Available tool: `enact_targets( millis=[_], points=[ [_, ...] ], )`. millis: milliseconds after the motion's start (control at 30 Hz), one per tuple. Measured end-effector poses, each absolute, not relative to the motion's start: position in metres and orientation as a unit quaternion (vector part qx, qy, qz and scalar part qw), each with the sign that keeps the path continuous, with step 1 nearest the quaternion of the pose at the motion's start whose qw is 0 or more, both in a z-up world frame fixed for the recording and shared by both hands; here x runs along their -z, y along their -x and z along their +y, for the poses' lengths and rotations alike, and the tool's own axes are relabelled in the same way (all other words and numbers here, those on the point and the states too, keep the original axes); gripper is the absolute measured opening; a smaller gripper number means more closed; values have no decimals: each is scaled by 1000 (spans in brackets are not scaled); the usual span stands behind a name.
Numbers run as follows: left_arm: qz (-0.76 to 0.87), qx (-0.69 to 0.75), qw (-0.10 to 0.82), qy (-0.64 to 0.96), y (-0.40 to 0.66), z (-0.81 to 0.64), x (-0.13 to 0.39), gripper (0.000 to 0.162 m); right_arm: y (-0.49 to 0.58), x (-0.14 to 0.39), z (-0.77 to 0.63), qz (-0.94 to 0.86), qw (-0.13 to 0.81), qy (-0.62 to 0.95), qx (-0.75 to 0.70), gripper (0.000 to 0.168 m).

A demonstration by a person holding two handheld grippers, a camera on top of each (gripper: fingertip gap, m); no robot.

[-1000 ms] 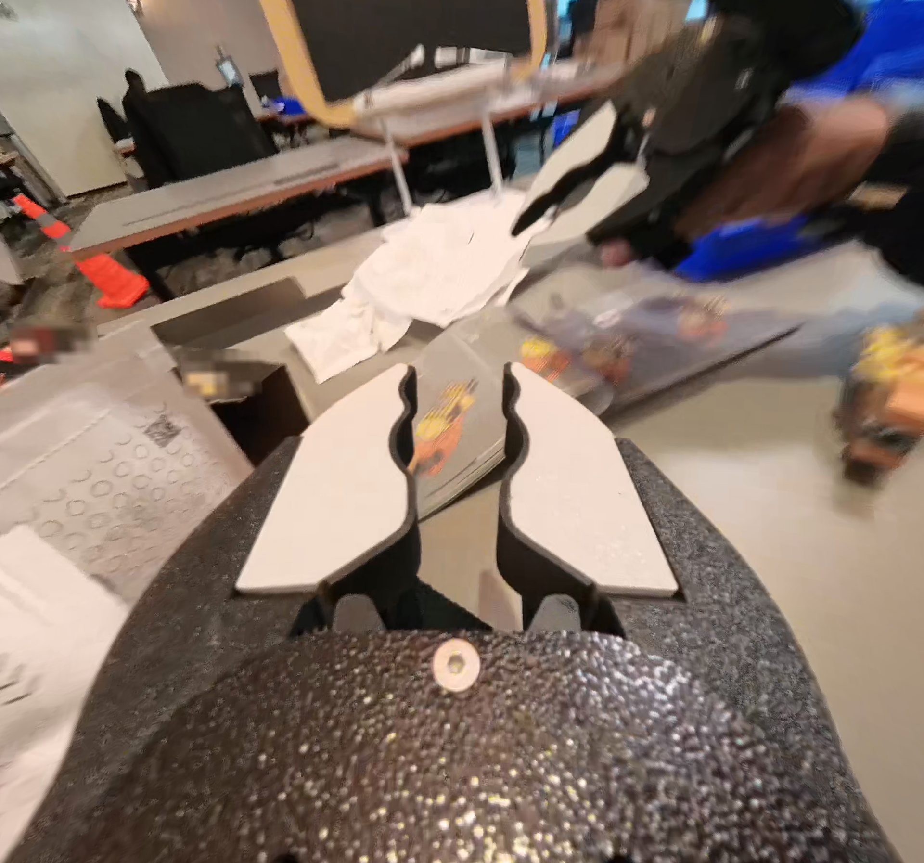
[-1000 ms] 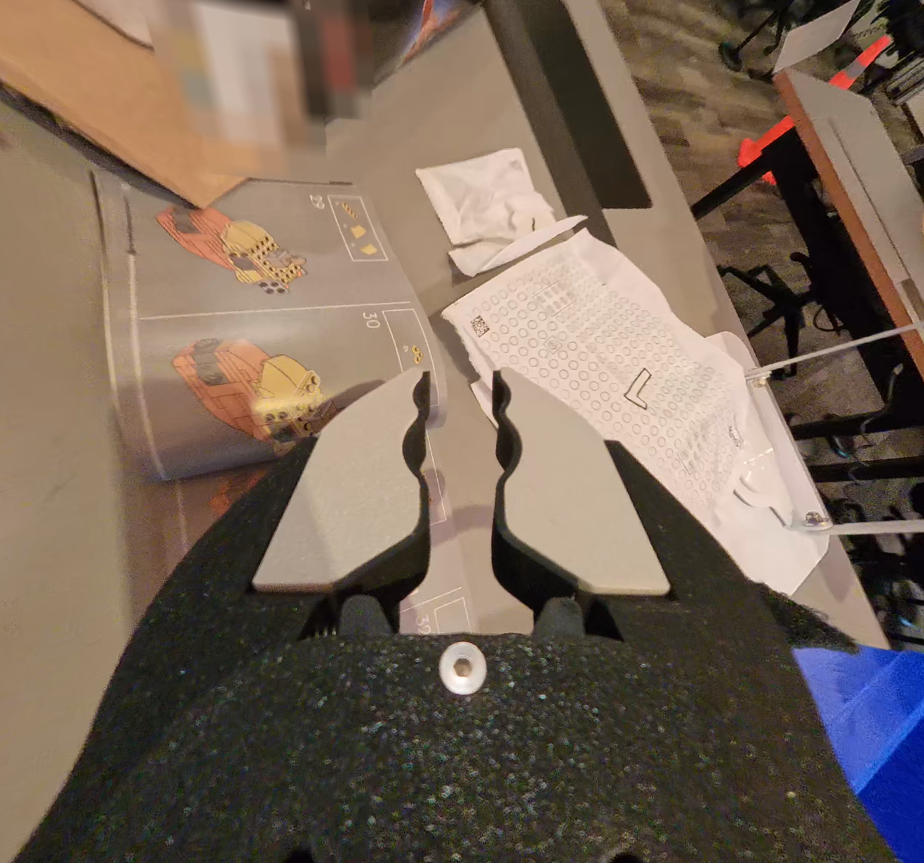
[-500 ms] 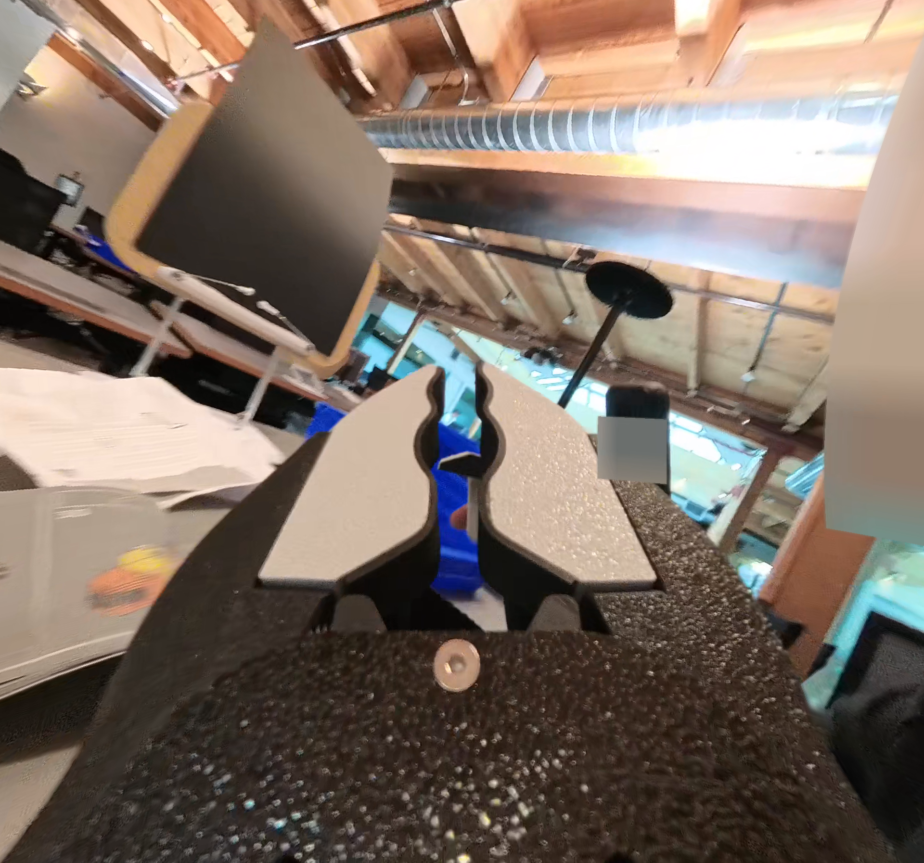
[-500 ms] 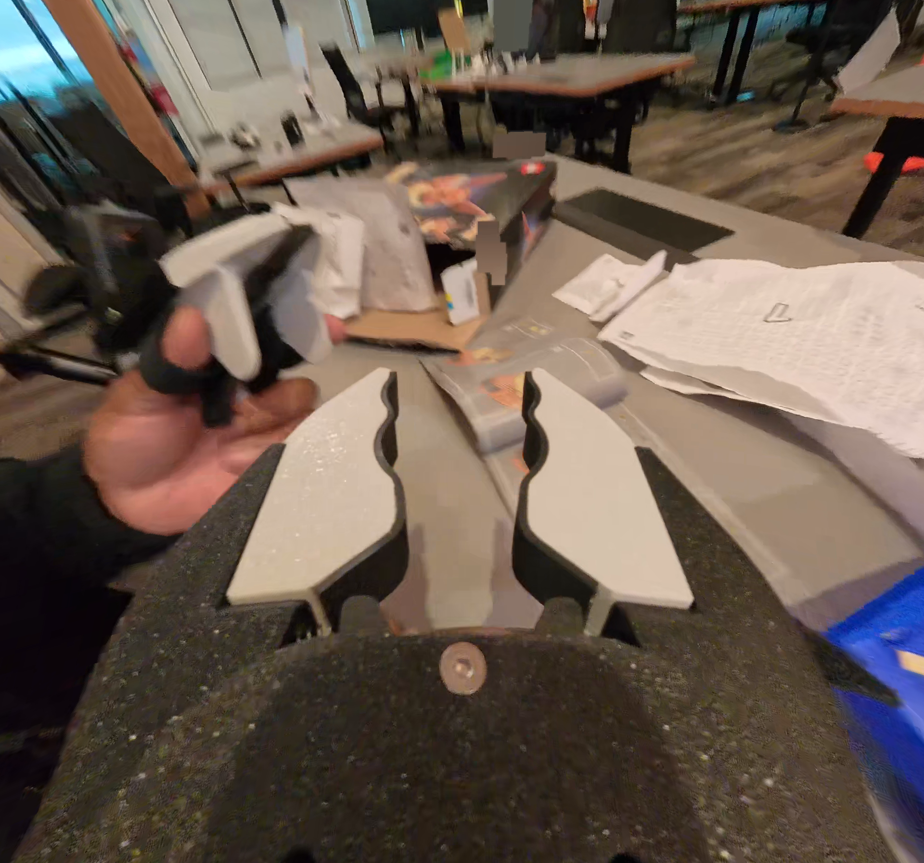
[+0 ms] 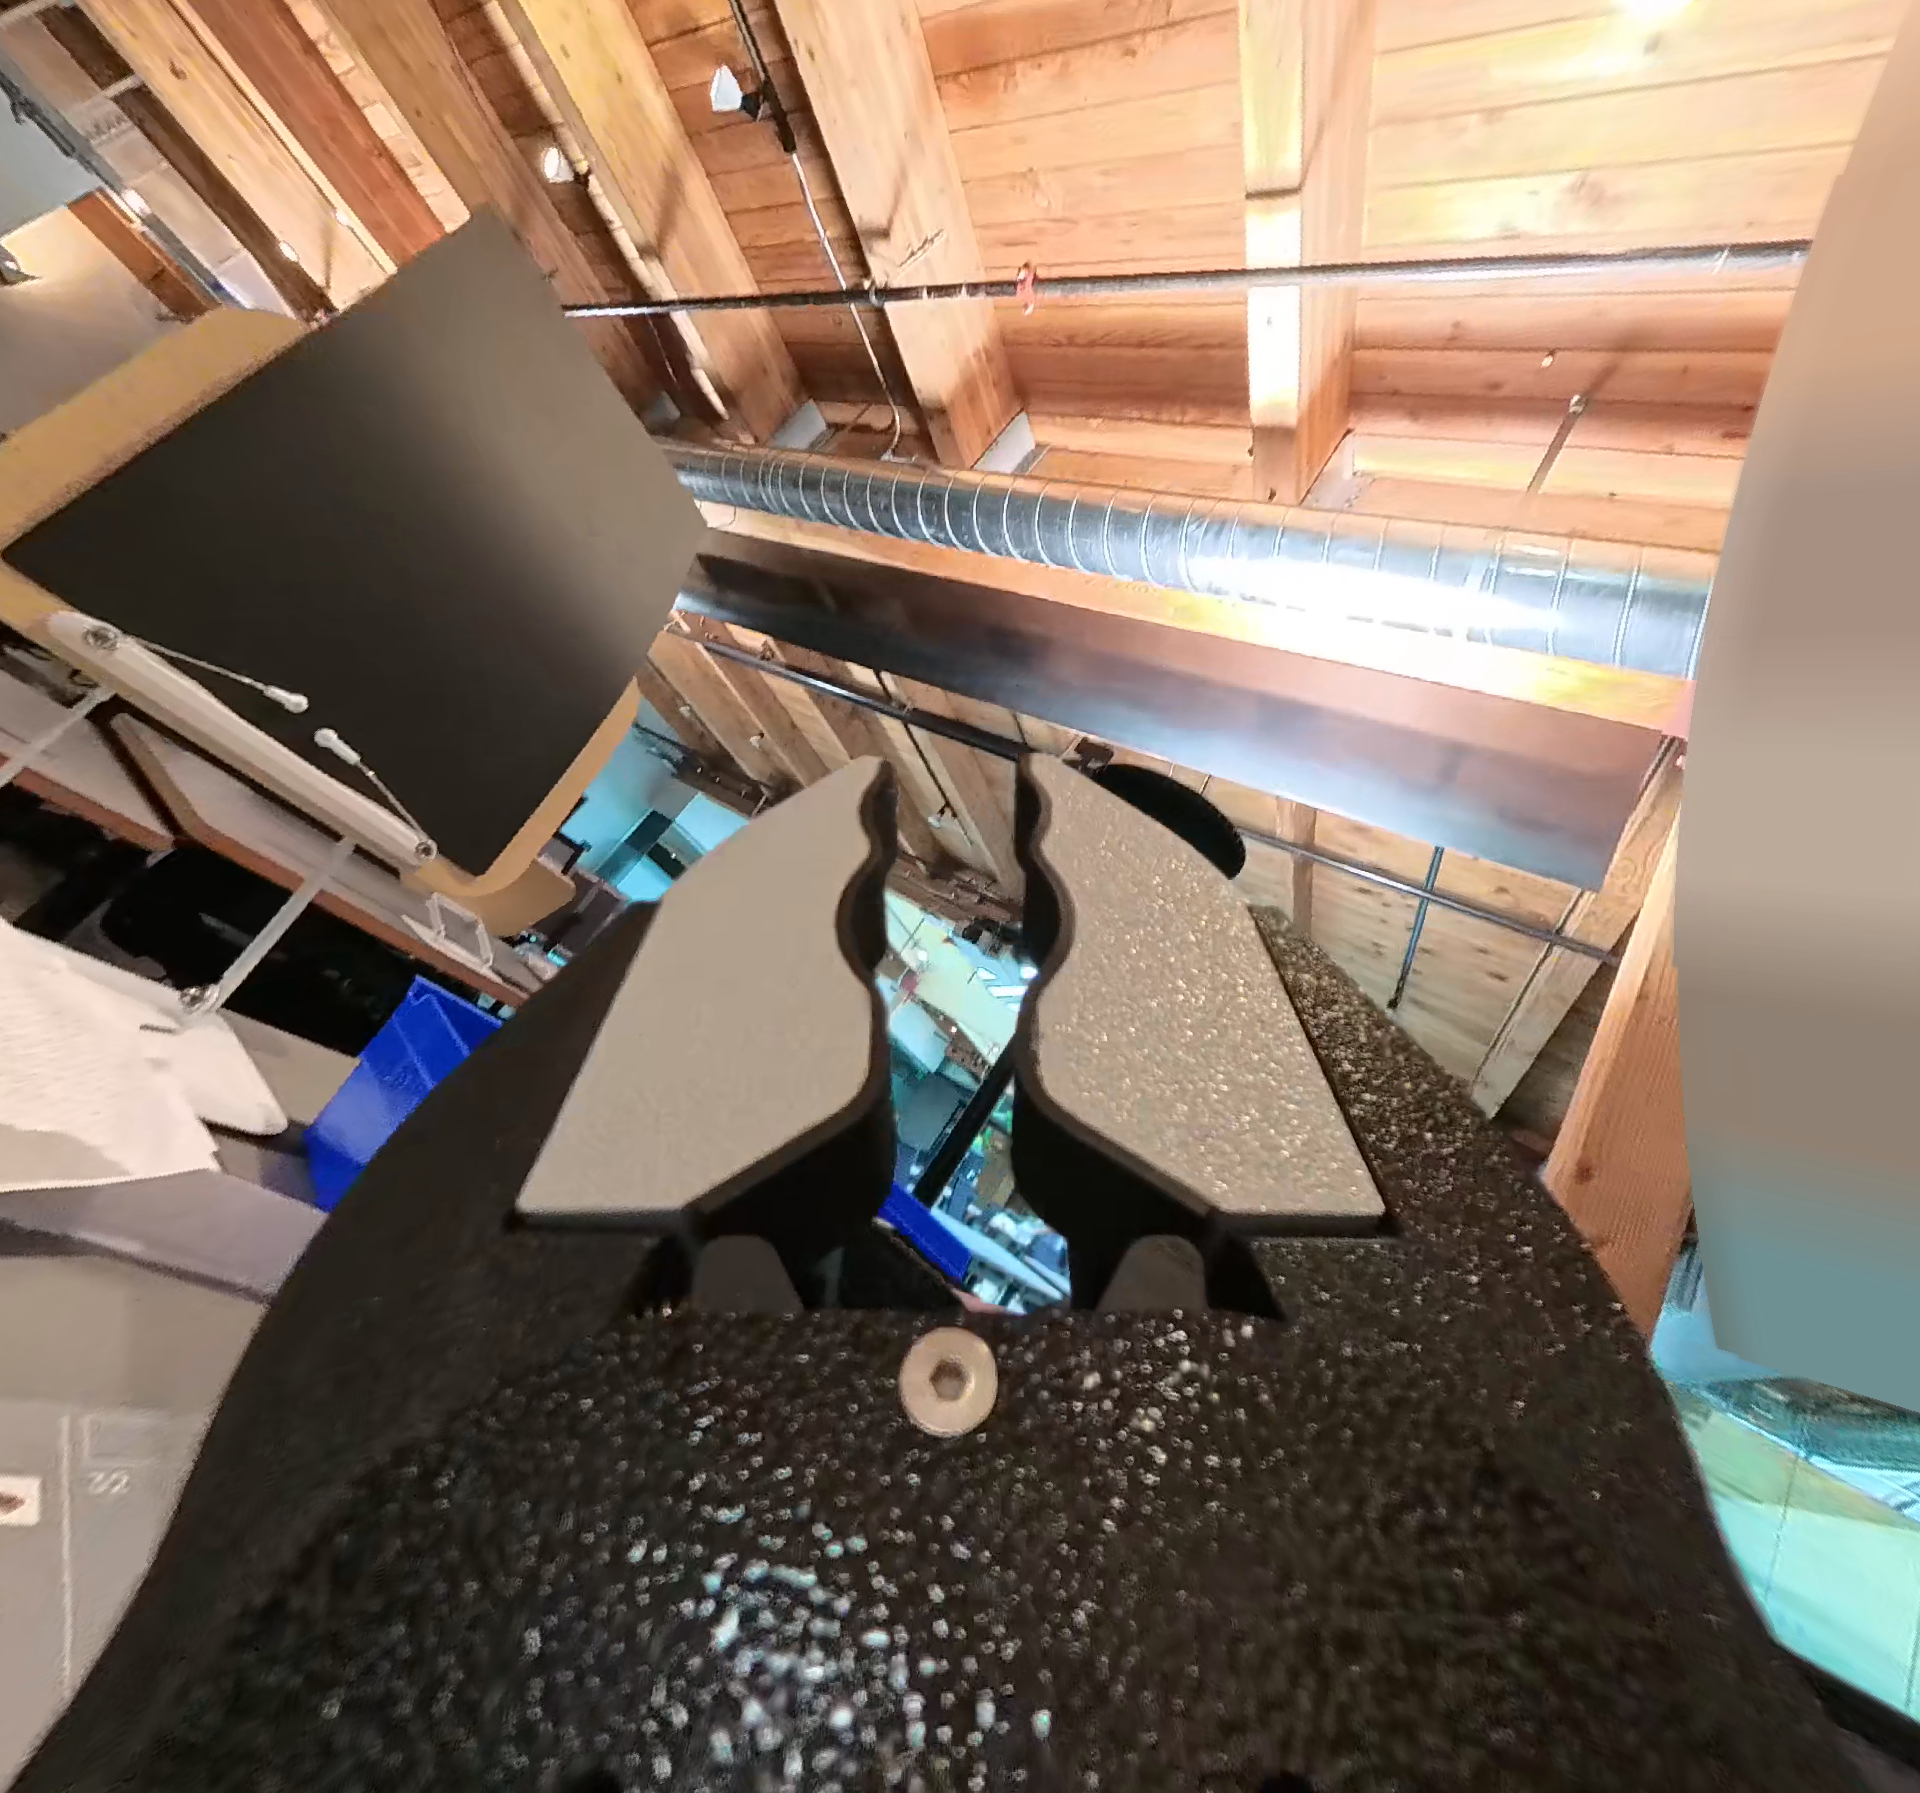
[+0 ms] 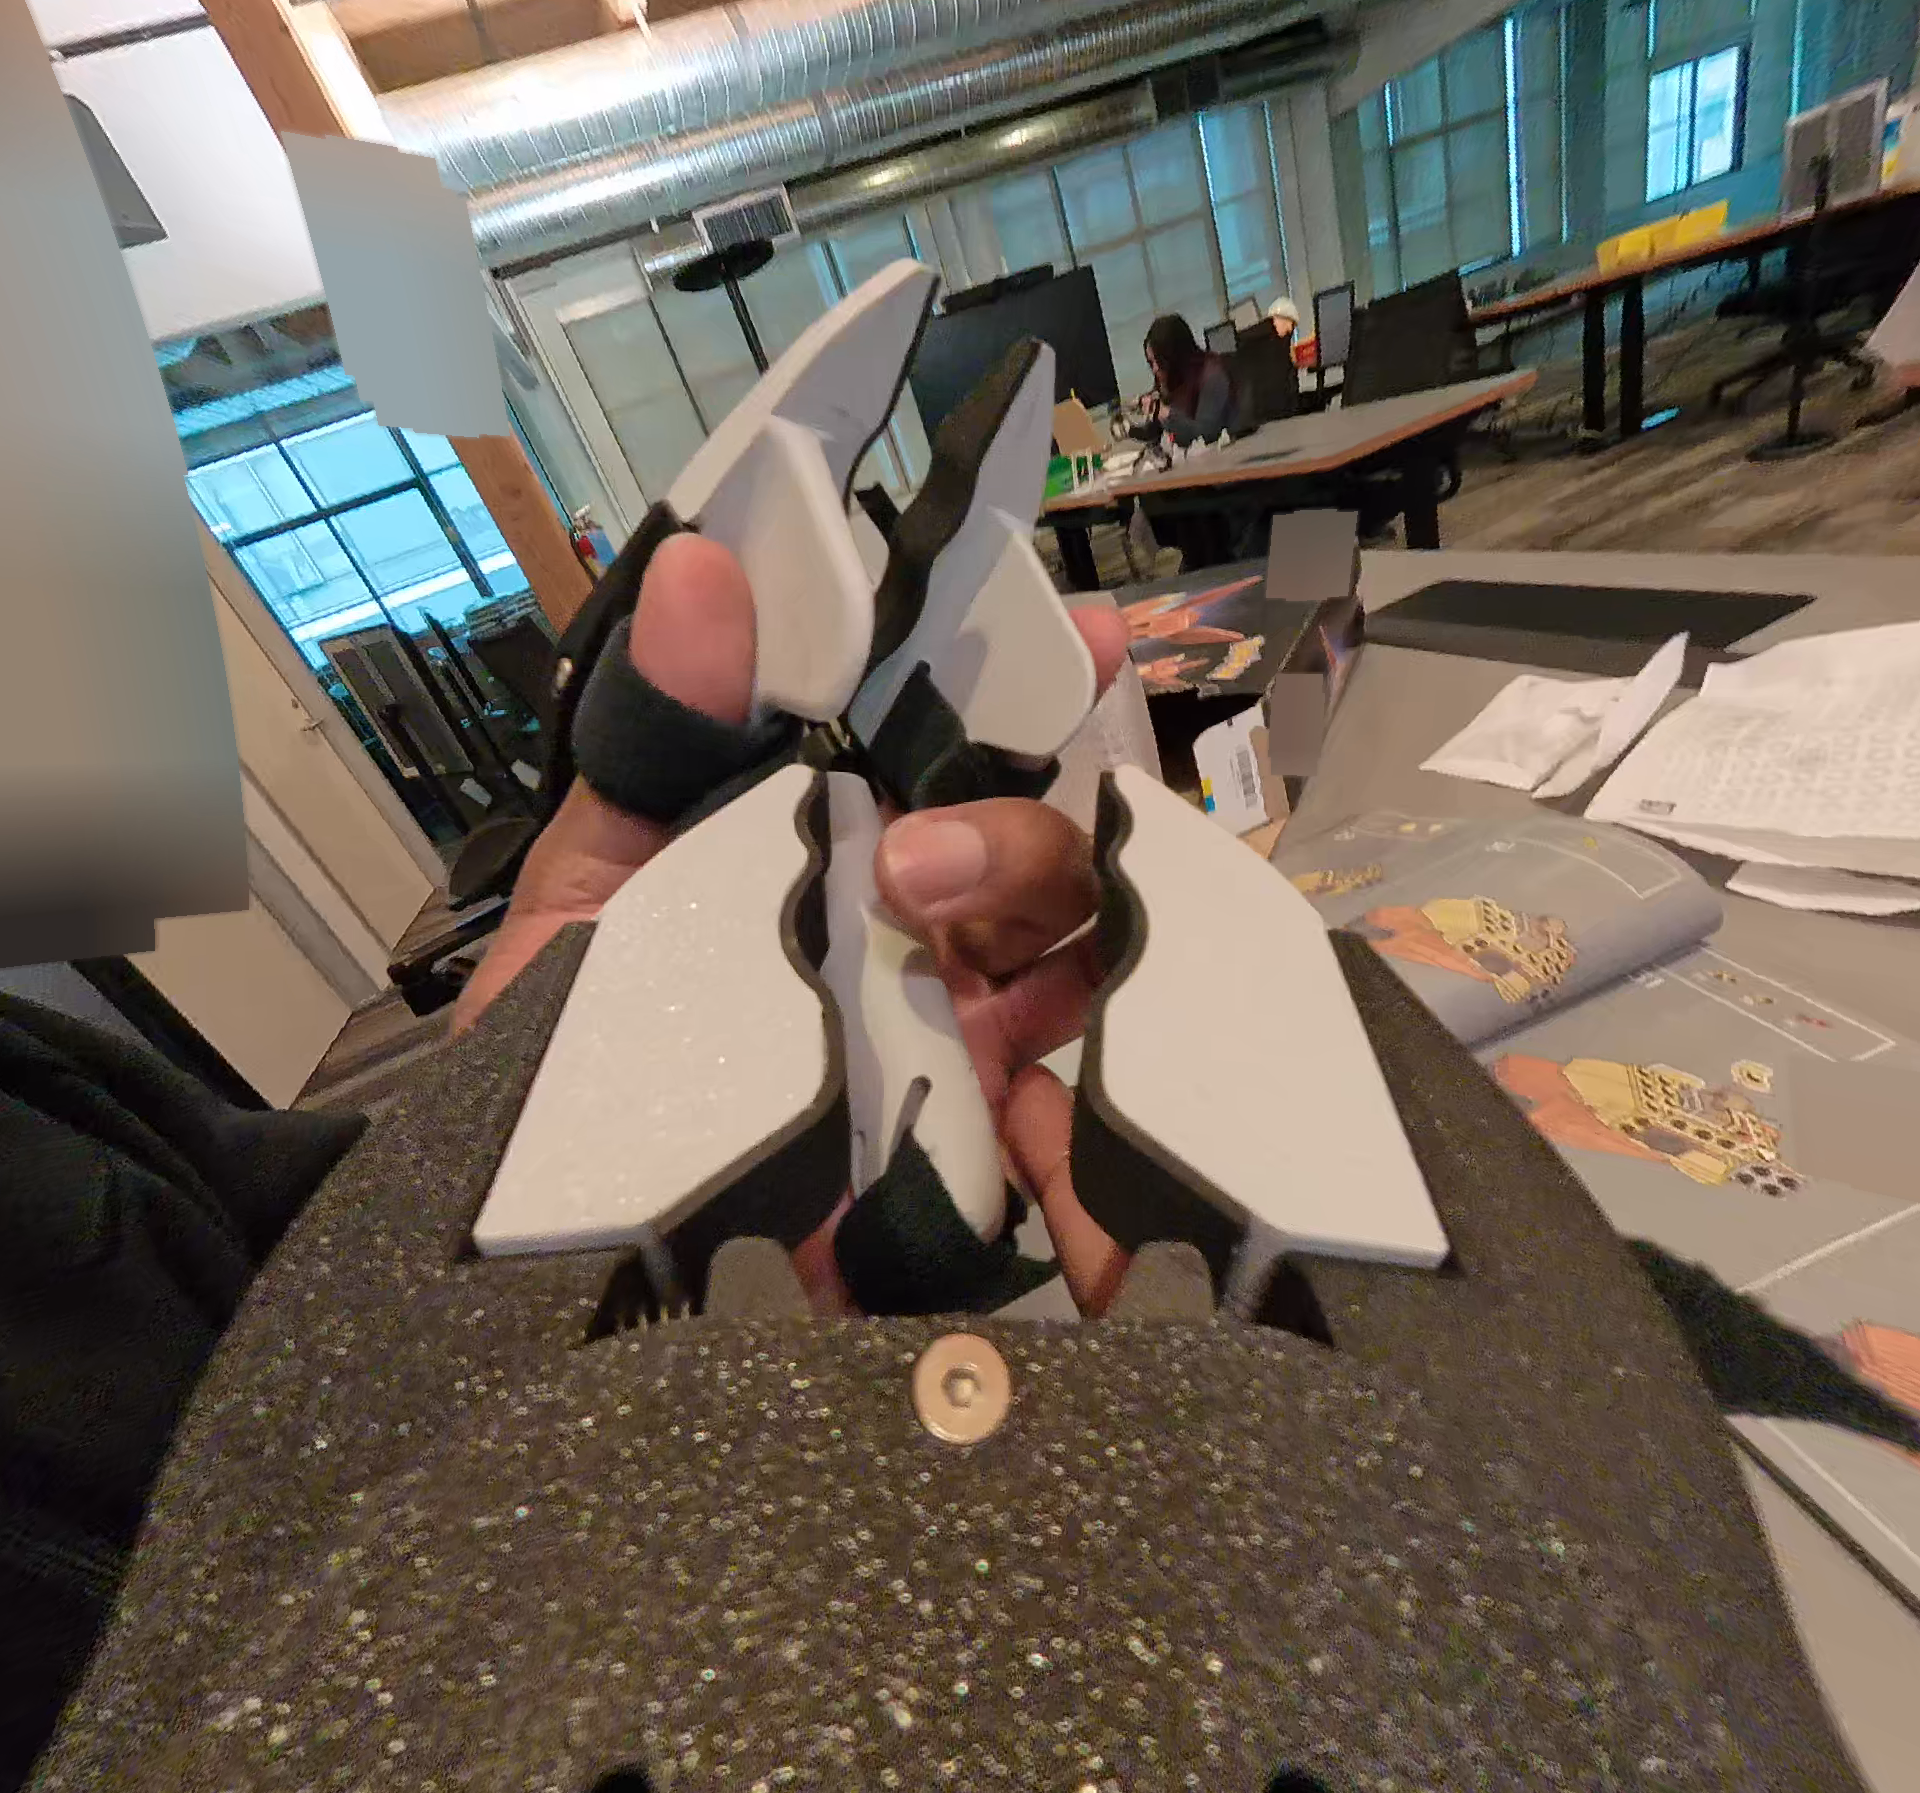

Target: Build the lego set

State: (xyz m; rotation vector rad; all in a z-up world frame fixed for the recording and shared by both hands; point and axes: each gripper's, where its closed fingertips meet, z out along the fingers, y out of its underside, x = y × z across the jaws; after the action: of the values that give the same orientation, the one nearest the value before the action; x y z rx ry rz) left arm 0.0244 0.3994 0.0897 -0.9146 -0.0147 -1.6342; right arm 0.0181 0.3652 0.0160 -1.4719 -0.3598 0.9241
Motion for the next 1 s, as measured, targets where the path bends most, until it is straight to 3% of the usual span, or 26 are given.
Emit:
enact_targets(
  millis=[233,533,667,833,1000],
  points=[
    [-23,695,594,405,-11,412,-86,23,-6,-4,357,-152,611,654,-419,59],
    [-21,742,507,438,-13,415,-73,25,16,4,342,-188,563,651,-473,60],
    [23,729,546,412,-5,417,-84,25,15,0,341,-217,572,639,-466,60],
    [114,645,656,374,5,419,-106,25,-29,-5,355,-250,611,657,-364,55],
    [272,536,688,407,-27,430,-82,35,-139,-8,379,-294,644,692,-145,45]
  ],
)
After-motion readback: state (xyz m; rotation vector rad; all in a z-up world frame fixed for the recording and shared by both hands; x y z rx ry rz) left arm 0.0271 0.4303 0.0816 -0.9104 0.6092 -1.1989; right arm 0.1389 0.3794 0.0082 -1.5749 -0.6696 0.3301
